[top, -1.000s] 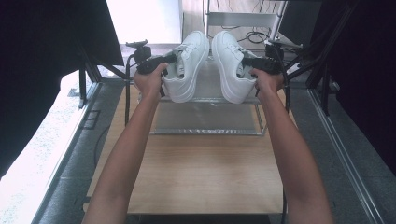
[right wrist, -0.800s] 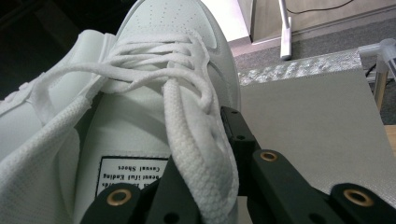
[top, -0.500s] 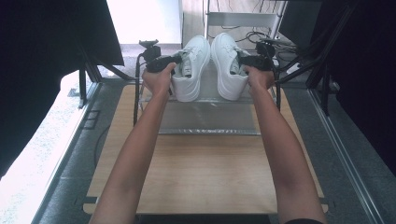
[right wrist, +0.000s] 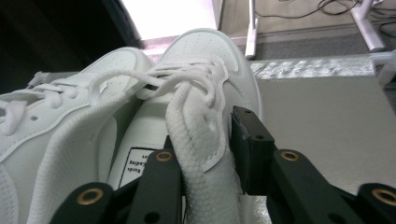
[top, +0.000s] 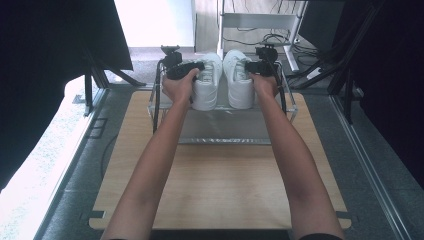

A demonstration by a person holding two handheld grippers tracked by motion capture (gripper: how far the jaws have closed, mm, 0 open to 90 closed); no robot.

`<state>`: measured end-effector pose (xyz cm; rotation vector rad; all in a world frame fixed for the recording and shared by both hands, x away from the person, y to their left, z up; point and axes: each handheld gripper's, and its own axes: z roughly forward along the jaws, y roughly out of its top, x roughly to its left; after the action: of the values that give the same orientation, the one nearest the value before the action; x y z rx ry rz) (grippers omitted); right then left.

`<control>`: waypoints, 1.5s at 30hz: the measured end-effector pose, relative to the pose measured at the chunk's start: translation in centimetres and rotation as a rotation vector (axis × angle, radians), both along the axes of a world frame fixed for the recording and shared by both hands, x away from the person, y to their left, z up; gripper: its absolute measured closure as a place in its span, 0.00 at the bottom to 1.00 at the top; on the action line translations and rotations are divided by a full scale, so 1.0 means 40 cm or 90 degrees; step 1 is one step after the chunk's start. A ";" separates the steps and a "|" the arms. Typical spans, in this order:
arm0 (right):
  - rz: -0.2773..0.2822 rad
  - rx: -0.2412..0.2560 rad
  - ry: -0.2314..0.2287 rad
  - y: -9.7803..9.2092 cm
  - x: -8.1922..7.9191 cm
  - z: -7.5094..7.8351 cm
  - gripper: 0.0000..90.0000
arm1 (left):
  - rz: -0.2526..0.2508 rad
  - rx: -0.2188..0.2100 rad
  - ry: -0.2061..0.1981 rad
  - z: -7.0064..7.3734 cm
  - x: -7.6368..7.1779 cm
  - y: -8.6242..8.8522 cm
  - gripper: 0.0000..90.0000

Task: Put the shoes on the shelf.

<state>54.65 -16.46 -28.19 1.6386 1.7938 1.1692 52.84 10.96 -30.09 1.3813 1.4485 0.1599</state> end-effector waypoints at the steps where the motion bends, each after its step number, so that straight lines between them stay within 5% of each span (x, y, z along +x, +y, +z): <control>1: 0.007 -0.004 0.002 -0.001 0.000 0.000 0.75 | -0.011 -0.001 -0.001 -0.001 0.002 0.007 0.67; 5: 0.050 0.038 -0.015 -0.016 -0.010 0.015 0.57 | -0.048 -0.046 -0.008 0.003 -0.003 0.040 0.61; 8: 0.069 0.032 -0.047 -0.024 -0.033 0.037 0.54 | -0.045 -0.037 -0.035 0.024 -0.022 0.049 0.61; 13: 0.073 0.030 -0.101 -0.062 -0.088 0.063 0.53 | -0.040 -0.019 -0.080 0.067 -0.071 0.081 0.58; 21: 0.103 0.024 -0.107 -0.151 -0.175 0.062 0.71 | -0.083 0.037 -0.122 0.085 -0.166 0.134 0.60; 28: 0.164 -0.033 -0.095 -0.175 -0.225 0.004 0.88 | -0.117 0.116 -0.099 0.014 -0.202 0.144 0.88; 34: 0.181 -0.045 -0.072 -0.164 -0.209 -0.056 0.93 | -0.153 0.167 -0.070 -0.051 -0.202 0.106 0.95; 45: 0.209 -0.072 -0.071 -0.119 -0.204 -0.098 1.00 | -0.148 0.142 -0.072 -0.073 -0.209 0.081 1.00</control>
<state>46.51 -21.21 -32.12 1.2216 2.0667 1.2415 44.49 14.19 -32.99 1.6833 1.1938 0.2505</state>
